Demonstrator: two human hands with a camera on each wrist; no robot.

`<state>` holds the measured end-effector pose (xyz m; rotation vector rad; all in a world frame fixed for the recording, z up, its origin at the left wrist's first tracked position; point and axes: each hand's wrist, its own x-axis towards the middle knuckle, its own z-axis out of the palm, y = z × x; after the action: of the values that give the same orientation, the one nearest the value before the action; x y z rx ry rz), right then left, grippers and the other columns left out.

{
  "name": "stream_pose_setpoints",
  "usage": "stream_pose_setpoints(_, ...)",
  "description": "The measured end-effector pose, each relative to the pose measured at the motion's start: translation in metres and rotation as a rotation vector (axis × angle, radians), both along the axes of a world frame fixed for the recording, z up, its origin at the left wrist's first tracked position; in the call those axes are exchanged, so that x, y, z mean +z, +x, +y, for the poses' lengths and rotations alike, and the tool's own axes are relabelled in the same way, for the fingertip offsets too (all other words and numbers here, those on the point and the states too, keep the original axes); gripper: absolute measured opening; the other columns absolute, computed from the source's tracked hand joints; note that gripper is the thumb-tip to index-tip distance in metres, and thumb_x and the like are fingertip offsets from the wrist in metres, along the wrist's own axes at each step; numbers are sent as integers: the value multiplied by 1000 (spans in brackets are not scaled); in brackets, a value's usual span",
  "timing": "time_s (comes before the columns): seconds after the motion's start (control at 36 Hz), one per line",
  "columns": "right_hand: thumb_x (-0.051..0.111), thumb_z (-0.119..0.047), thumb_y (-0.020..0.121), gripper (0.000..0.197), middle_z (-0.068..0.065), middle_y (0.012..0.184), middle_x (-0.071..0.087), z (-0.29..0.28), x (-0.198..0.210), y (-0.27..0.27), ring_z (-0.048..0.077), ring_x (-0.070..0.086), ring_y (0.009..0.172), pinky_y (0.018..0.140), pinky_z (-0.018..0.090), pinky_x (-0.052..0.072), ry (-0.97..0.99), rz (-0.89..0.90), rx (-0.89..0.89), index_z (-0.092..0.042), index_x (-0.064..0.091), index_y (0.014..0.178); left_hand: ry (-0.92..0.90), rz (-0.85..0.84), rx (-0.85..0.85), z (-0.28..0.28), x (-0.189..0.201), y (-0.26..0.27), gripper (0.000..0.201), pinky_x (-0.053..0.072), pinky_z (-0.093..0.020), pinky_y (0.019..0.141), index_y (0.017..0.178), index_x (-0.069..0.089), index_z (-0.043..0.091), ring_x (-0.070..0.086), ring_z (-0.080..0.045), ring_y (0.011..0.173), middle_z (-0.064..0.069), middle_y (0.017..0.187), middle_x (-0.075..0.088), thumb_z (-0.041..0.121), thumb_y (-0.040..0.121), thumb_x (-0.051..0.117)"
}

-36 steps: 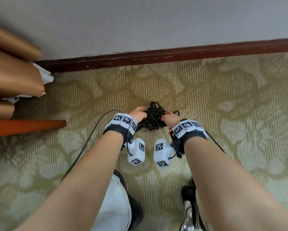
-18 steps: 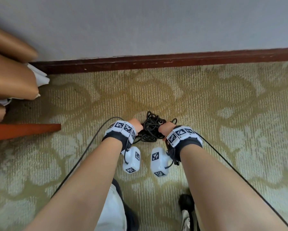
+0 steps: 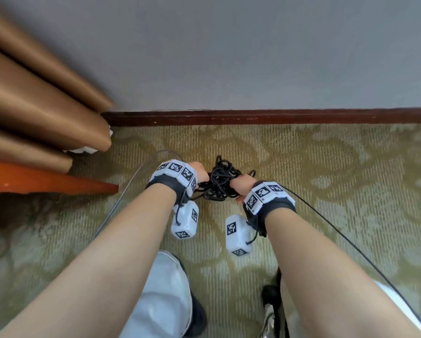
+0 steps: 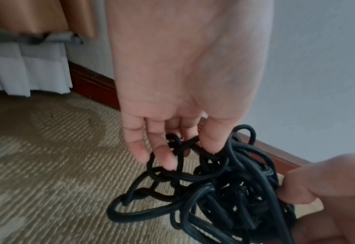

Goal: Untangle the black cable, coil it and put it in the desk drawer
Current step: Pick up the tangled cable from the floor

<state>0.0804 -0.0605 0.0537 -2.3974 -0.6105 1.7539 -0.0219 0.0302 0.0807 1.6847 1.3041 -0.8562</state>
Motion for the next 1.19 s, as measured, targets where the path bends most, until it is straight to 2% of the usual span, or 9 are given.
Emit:
stream_pose_setpoints(0.22,43,-14,96,42,20,122,56,11,73,9,34,61,101,88,43,53,91,-139,-73,-1,40,136,73,-107,50,-2,72,2,10,29,-22,45,97,46,6,41,-14,55,-4,68,44,15,97,49)
stream_pose_setpoints(0.31,42,-14,96,39,17,108,56,11,103,13,34,62,95,85,42,53,143,-155,-99,-1,42,133,148,-202,80,-2,99,0,15,31,-23,48,82,46,9,42,-15,56,-3,68,44,16,95,52)
stream_pose_setpoints(0.36,42,-13,95,37,18,106,57,13,118,15,36,62,97,87,45,53,178,-171,-127,1,46,129,203,-265,117,-1,115,2,17,37,-27,58,78,47,11,47,-19,65,-5,75,47,14,93,54)
stream_pose_setpoints(0.42,42,-14,94,37,21,113,59,12,136,15,38,62,96,88,48,53,214,-180,-135,2,47,127,256,-312,146,-5,134,2,6,45,-34,73,95,56,6,54,-25,83,-10,90,53,11,92,55)
stream_pose_setpoints(0.5,42,-14,92,33,20,105,62,5,166,19,37,63,94,86,44,53,268,-204,-123,2,52,120,302,-381,183,-10,156,3,23,47,-37,85,111,60,0,60,-33,102,-17,105,62,10,91,56)
stream_pose_setpoints(0.58,43,-13,92,24,18,99,61,-6,201,25,37,63,96,81,40,51,332,-274,-137,-2,55,109,351,-463,190,-17,182,6,23,42,-33,77,111,58,6,56,-27,95,-12,113,60,16,90,57)
stream_pose_setpoints(0.81,39,-14,92,17,15,100,61,-27,284,33,35,65,95,87,45,52,417,-332,-147,-10,49,106,512,-579,85,-37,270,16,6,36,-27,67,93,54,12,49,-19,85,-4,94,54,16,89,56)
stream_pose_setpoints(0.94,37,-12,93,19,14,82,64,-38,336,28,30,65,70,78,42,54,493,-341,-138,-7,51,104,604,-592,42,-45,327,13,6,38,-28,67,93,55,12,51,-20,81,-4,91,56,16,89,53)
stream_pose_setpoints(1.19,40,-11,92,23,17,99,68,-65,426,8,33,70,83,70,36,57,629,-359,-124,-6,55,107,725,-681,42,-65,408,-10,11,40,-28,76,99,56,18,54,-21,92,-1,99,59,19,88,53)
